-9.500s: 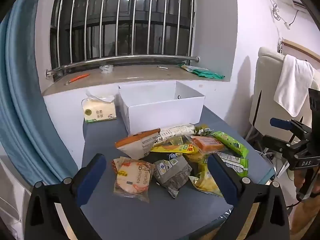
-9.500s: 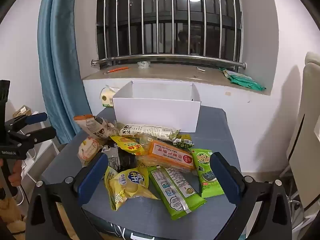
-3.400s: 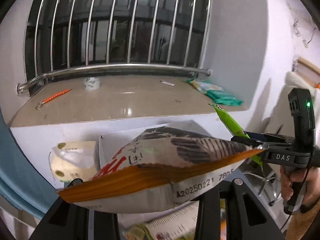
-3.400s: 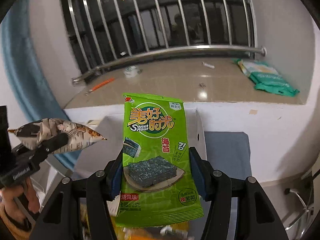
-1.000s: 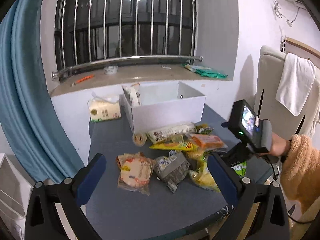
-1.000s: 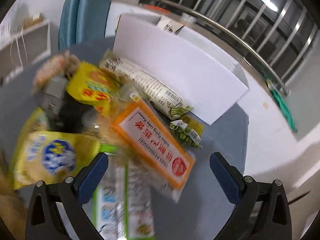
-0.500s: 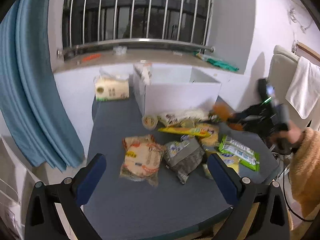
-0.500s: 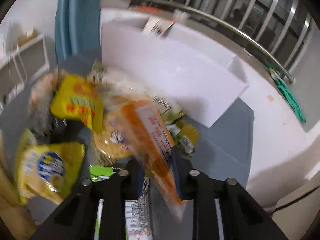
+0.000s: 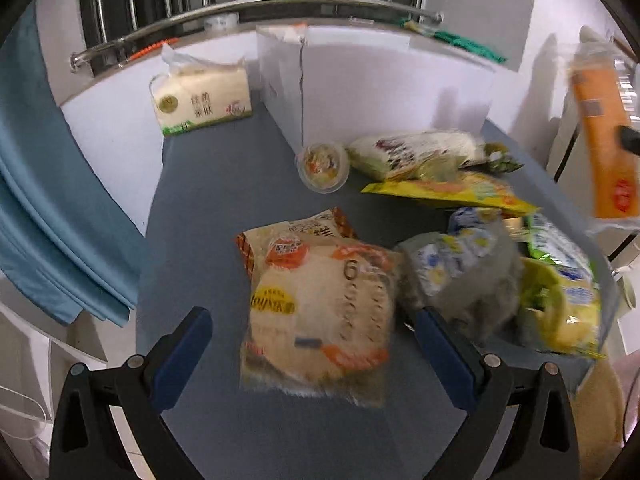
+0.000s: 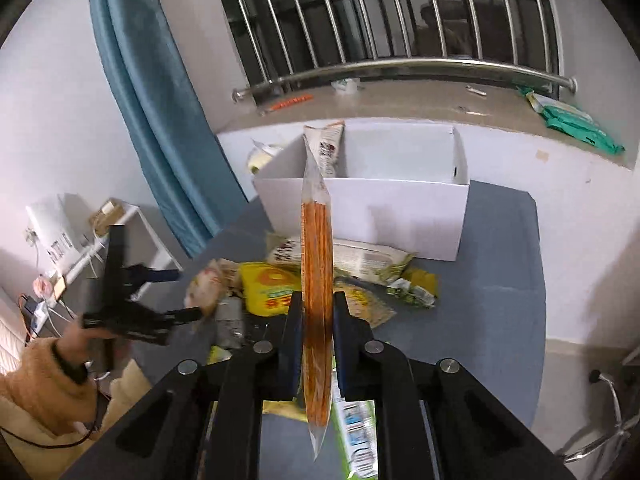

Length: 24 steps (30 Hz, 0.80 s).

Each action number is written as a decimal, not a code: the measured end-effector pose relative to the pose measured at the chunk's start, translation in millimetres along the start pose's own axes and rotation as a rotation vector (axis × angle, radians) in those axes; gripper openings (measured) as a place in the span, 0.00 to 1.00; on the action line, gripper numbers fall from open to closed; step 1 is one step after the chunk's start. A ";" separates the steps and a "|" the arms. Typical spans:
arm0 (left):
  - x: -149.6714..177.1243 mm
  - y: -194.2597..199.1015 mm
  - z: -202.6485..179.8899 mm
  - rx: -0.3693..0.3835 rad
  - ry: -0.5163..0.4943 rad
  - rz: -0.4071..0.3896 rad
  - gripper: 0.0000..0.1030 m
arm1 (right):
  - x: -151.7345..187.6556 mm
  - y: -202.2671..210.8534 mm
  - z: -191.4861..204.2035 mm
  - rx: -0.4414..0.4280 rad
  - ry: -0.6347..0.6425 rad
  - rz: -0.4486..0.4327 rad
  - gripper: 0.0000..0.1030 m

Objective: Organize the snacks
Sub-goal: 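Grasp the orange-labelled bread pack with the right gripper and lift it, then grasp the Lay's bread pack with the left gripper while the right holds the orange pack, then lower both packs into the white box and open both grippers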

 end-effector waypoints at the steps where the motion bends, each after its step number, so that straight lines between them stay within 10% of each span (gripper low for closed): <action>1: -0.5 -4.2 2.2 -0.001 0.004 0.007 0.99 | 2.6 2.5 1.9 -0.010 -0.008 -0.002 0.13; 4: 0.0 -12.1 6.7 0.031 0.016 0.022 0.75 | 7.5 5.2 4.8 -0.021 -0.039 0.004 0.13; 13: -14.1 45.4 10.8 0.094 0.062 -0.134 0.74 | 7.2 16.1 -2.1 -0.034 -0.123 -0.046 0.13; 24: -170.0 98.9 -20.6 0.243 0.050 -0.417 0.75 | -97.0 -12.7 -41.4 0.039 -0.181 -0.102 0.13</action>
Point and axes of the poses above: each gripper's, at about its wrist camera, not at the fingertips, and y roughly against the way its jaws point, z to its left, x to its underside, the point moved 5 cm from there along -y, roughly the way its jaws point, and after that the axes turned 8 degrees about x, right-handed, at the moved point
